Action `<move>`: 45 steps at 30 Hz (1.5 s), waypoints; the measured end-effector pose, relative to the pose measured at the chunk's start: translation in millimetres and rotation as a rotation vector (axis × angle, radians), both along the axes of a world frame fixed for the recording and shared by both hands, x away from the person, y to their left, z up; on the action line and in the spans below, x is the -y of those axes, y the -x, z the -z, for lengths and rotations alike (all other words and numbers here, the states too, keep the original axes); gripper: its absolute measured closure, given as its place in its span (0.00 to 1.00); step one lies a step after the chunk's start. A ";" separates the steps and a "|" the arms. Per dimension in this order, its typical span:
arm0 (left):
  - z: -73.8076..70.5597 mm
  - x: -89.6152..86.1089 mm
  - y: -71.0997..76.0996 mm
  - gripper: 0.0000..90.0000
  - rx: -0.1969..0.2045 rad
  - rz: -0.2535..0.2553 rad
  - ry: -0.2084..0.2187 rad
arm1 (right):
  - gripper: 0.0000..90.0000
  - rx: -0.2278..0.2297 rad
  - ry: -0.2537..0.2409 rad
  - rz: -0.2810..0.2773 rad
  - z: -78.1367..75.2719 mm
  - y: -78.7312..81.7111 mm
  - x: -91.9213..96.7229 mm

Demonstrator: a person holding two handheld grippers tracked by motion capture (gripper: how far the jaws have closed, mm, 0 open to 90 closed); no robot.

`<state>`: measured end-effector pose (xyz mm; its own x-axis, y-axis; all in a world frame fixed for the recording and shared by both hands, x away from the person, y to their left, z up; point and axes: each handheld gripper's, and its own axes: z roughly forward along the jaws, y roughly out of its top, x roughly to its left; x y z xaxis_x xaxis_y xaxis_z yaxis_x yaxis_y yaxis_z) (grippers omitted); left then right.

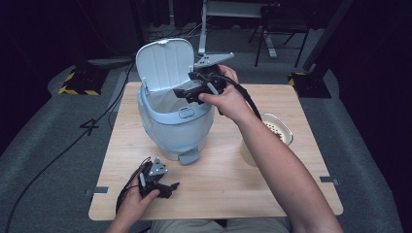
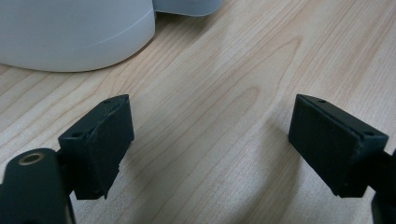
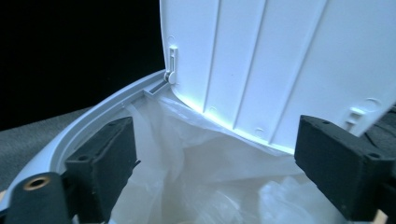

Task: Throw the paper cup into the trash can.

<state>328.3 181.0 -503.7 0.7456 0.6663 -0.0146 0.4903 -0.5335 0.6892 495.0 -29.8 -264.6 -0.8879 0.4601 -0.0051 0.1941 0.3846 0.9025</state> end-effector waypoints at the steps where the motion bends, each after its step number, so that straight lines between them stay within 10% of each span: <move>1: 0.0 -0.1 -0.2 0.16 -0.001 0.004 0.001 | 0.19 0.000 0.000 0.000 0.0 0.0 0.0; 24: 0.1 0.5 -2.2 0.15 -0.007 0.010 0.000 | 0.21 0.059 0.015 -0.020 -38.5 66.0 122.1; 45: 0.0 0.5 -2.4 0.15 -0.009 0.012 0.000 | 0.24 0.052 0.037 0.115 8.7 115.0 241.5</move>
<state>330.7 180.5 -503.8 0.7532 0.6574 -0.0213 0.4901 -0.5394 0.6847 379.9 -271.3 -273.4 -0.8277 0.5571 -0.0682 0.1921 0.3955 0.8982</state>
